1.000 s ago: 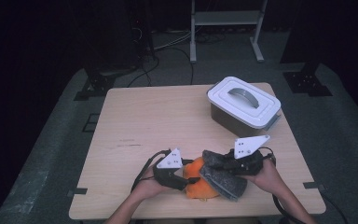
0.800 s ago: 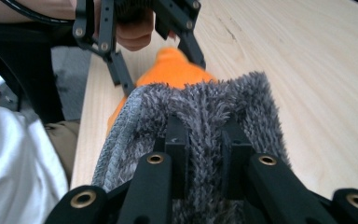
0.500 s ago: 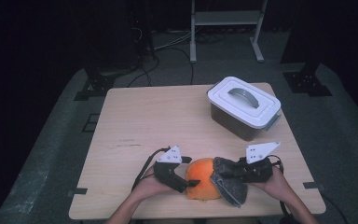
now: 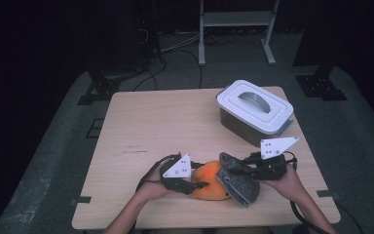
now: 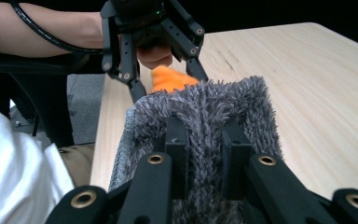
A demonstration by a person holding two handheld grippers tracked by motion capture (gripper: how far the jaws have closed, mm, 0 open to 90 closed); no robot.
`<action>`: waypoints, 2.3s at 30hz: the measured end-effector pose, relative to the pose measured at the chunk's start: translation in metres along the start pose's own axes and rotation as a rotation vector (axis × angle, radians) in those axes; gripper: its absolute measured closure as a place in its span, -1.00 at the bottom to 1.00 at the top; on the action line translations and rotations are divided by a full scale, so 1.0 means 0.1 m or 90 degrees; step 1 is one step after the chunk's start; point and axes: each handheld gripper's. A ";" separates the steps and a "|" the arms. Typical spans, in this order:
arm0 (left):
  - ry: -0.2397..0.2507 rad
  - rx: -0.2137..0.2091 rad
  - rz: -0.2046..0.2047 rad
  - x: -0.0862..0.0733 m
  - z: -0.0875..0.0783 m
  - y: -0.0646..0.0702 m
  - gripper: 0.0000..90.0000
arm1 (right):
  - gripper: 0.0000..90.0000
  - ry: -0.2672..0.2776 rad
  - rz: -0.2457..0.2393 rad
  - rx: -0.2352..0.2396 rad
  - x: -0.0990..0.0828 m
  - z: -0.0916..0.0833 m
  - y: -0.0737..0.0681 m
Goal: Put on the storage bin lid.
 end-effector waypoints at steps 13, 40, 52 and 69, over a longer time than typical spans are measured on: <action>0.020 -0.051 -0.178 -0.11 -0.06 -0.14 -0.56 | 0.69 -0.039 0.017 0.014 -0.11 0.38 -0.02; 0.027 -0.019 -0.120 -0.33 -0.18 -0.18 0.10 | 0.69 -0.078 -0.002 -0.020 -0.15 0.34 -0.03; 0.037 -0.019 -0.131 -0.43 -0.22 -0.16 0.06 | 0.69 -0.076 0.066 -0.014 -0.49 0.29 0.05; 0.047 -0.011 -0.108 -0.36 -0.16 -0.07 0.02 | 0.69 -0.053 -0.008 0.002 0.04 0.38 0.00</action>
Point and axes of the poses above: each handheld gripper's, and its own axes: z roughly forward along the jaws, x roughly out of its top, y roughly to its right, and after that the axes turned 4 degrees about -y, right-handed
